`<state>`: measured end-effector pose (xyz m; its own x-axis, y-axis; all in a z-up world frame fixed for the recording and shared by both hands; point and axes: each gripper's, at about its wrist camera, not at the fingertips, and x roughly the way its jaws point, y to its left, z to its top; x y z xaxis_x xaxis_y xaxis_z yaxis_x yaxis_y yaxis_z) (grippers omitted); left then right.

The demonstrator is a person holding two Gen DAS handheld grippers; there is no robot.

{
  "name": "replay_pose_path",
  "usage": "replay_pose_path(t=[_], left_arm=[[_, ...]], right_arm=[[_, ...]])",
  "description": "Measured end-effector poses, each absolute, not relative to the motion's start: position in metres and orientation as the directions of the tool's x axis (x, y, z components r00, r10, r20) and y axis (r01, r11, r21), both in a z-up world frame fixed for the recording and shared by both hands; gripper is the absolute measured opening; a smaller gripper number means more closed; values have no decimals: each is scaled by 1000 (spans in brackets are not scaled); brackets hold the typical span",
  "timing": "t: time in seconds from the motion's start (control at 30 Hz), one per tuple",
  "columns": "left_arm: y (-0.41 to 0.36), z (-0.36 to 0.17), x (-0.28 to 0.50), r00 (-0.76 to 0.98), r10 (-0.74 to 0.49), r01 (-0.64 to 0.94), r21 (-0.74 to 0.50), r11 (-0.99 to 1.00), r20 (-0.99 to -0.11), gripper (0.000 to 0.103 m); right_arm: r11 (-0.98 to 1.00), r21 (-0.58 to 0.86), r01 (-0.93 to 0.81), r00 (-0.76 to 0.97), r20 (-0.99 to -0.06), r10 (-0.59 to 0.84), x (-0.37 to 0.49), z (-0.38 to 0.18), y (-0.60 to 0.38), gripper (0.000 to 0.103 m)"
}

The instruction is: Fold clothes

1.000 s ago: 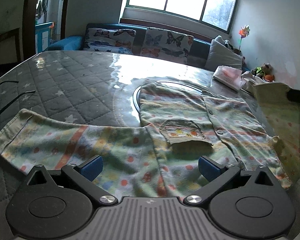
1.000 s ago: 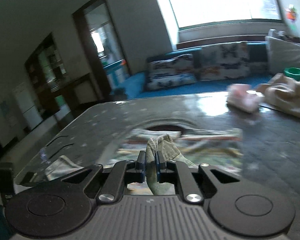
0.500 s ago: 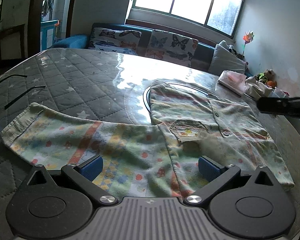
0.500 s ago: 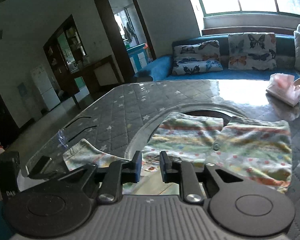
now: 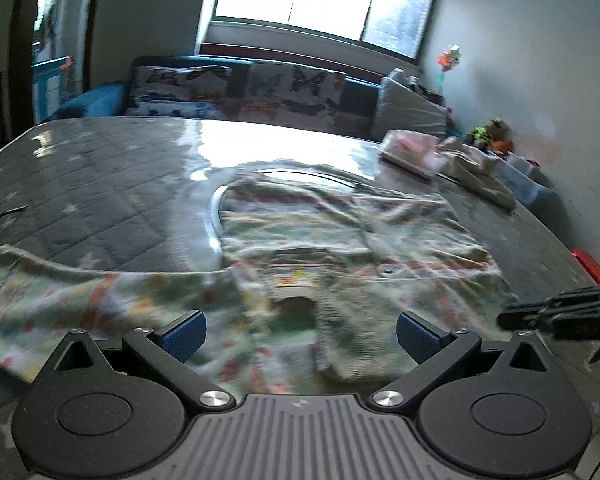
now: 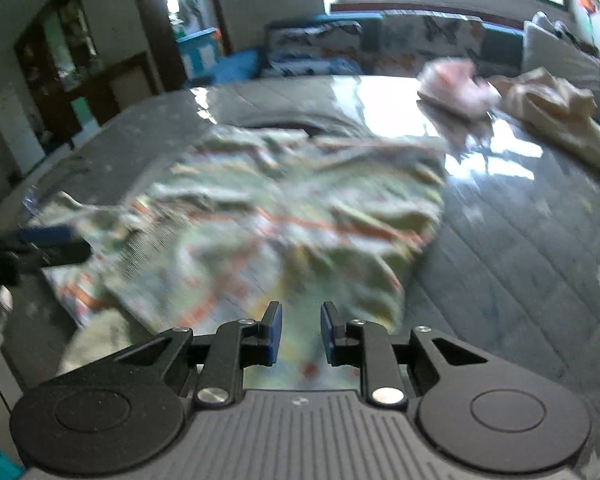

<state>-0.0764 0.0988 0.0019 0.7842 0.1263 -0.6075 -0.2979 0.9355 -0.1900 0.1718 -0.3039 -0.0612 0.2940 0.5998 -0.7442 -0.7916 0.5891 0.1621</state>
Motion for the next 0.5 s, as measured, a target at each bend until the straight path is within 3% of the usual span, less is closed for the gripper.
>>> replay_pose_path(t=[0.33,0.5], left_arm=[[63,-1,-46,788,32,-173,-171,970,-615,103],[54,-11,-40,781,-21,-128,-194,973,-625,102]], right_arm=[[599,131,-790,358,-694,624,194,-48,-297,28],[622,151,-768,350,-715,605,212,-68,-287,30]])
